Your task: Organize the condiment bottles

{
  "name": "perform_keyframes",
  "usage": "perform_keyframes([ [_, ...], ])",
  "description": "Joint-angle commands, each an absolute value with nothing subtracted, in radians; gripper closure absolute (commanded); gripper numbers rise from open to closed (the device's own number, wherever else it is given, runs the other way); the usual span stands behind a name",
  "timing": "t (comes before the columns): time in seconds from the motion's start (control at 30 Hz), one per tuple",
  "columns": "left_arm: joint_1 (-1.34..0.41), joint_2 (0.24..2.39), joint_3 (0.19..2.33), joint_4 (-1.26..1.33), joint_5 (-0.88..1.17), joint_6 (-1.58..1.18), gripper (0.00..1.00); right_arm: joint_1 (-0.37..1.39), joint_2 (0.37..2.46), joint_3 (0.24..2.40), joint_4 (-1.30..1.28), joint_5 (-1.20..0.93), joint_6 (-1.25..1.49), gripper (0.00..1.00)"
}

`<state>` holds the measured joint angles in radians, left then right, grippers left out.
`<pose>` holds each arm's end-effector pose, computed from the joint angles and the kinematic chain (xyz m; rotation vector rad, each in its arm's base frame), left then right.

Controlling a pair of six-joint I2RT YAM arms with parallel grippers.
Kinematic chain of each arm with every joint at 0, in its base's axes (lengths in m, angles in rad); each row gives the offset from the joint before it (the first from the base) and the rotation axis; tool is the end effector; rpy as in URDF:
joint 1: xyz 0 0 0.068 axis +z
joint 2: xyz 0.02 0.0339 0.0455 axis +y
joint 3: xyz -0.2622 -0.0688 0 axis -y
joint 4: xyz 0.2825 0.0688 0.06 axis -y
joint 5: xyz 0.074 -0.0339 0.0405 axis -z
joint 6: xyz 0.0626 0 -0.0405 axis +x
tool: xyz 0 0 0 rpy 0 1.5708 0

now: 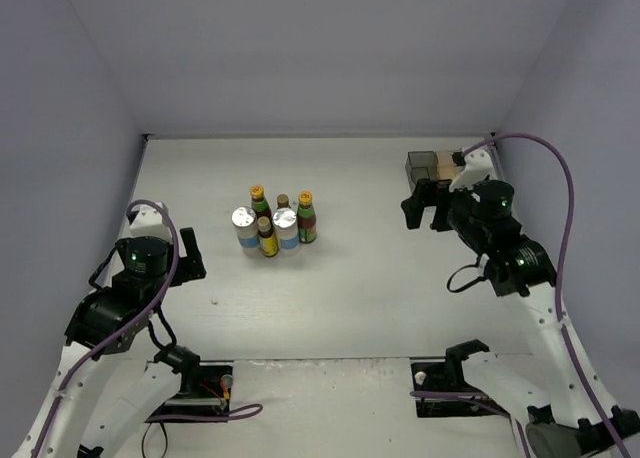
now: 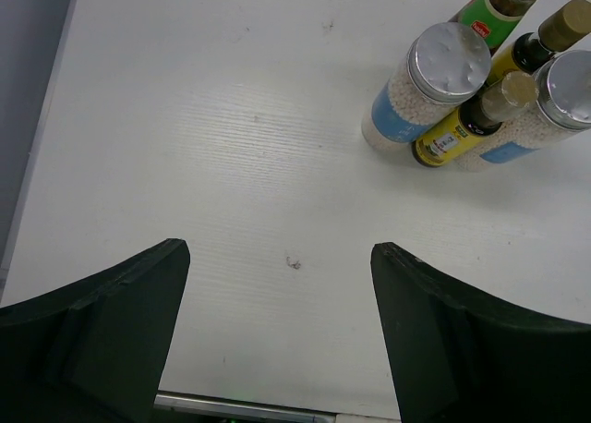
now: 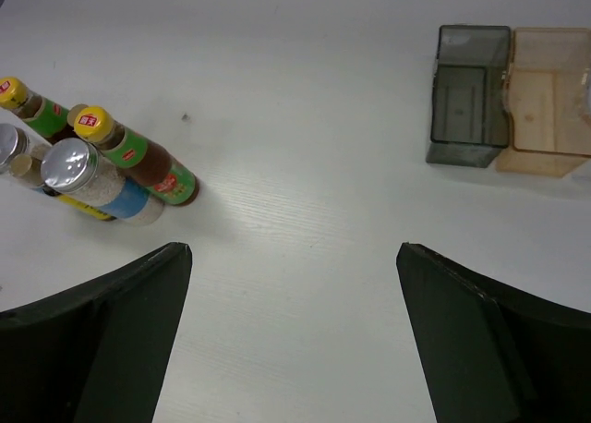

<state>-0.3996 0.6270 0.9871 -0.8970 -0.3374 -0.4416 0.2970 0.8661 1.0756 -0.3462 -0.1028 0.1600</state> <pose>0.1603 -0.0452 0.3550 -0.2437 2.0640 -0.1586 0.2362 0.0790 0.4121 -0.1951 1.7142 0.4268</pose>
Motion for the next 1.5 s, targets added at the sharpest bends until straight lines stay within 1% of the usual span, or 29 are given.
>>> perform_keyframes([
  [0.0, -0.403, 0.647, 1.032, -0.857, -0.344, -0.426, 0.19, 0.319, 0.972, 1.104, -0.207, -0.199, 0.169, 0.00],
  [0.13, -0.403, 0.678, 1.055, -0.879, -0.347, -0.422, 0.20, 0.409, 1.038, 1.097, -0.100, -0.166, 0.189, 0.01],
  [0.17, -0.403, 0.692, 1.060, -0.885, -0.348, -0.426, 0.20, 0.441, 1.078, 1.098, -0.081, -0.123, 0.186, 0.02],
  [0.2, -0.403, 0.699, 1.069, -0.897, -0.354, -0.429, 0.20, 0.510, 1.103, 1.103, -0.051, -0.095, 0.183, 0.02],
  [0.27, -0.403, 0.730, 1.081, -0.914, -0.356, -0.454, 0.20, 0.572, 1.176, 1.120, -0.023, -0.022, 0.167, 0.02],
  [0.3, -0.403, 0.741, 1.094, -0.932, -0.353, -0.465, 0.20, 0.618, 1.201, 1.129, -0.003, -0.009, 0.166, 0.03],
  [0.4, -0.403, 0.776, 1.108, -0.963, -0.316, -0.498, 0.20, 0.667, 1.293, 1.152, 0.083, -0.003, 0.164, 0.05],
  [0.5, -0.402, 0.784, 1.108, -0.980, -0.282, -0.531, 0.20, 0.705, 1.382, 1.186, 0.129, -0.003, 0.158, 0.08],
  [0.63, -0.402, 0.762, 1.103, -0.989, -0.262, -0.558, 0.19, 0.727, 1.480, 1.215, 0.185, 0.049, 0.158, 0.07],
  [0.87, -0.402, 0.730, 1.111, -1.040, -0.285, -0.566, 0.20, 0.732, 1.589, 1.273, 0.250, 0.032, 0.156, 0.07],
  [0.97, -0.402, 0.724, 1.118, -1.063, -0.298, -0.560, 0.19, 0.733, 1.638, 1.295, 0.258, 0.035, 0.158, 0.11],
  [1.0, -0.402, 0.721, 1.121, -1.068, -0.298, -0.558, 0.20, 0.733, 1.658, 1.305, 0.262, 0.035, 0.160, 0.14],
  [1.07, -0.403, 0.719, 1.124, -1.077, -0.302, -0.554, 0.19, 0.735, 1.680, 1.315, 0.271, 0.029, 0.163, 0.17],
  [1.1, -0.402, 0.716, 1.126, -1.081, -0.304, -0.554, 0.19, 0.735, 1.699, 1.322, 0.275, 0.029, 0.166, 0.20],
  [1.17, -0.402, 0.716, 1.129, -1.089, -0.305, -0.549, 0.20, 0.736, 1.715, 1.330, 0.284, 0.029, 0.167, 0.23],
  [1.3, -0.402, 0.716, 1.141, -1.103, -0.311, -0.537, 0.20, 0.739, 1.753, 1.335, 0.296, 0.035, 0.169, 0.33],
  [1.37, -0.402, 0.715, 1.143, -1.108, -0.314, -0.534, 0.19, 0.739, 1.762, 1.330, 0.299, 0.035, 0.175, 0.36],
  [1.47, -0.402, 0.710, 1.144, -1.112, -0.322, -0.534, 0.20, 0.739, 1.766, 1.321, 0.301, 0.041, 0.176, 0.49],
])
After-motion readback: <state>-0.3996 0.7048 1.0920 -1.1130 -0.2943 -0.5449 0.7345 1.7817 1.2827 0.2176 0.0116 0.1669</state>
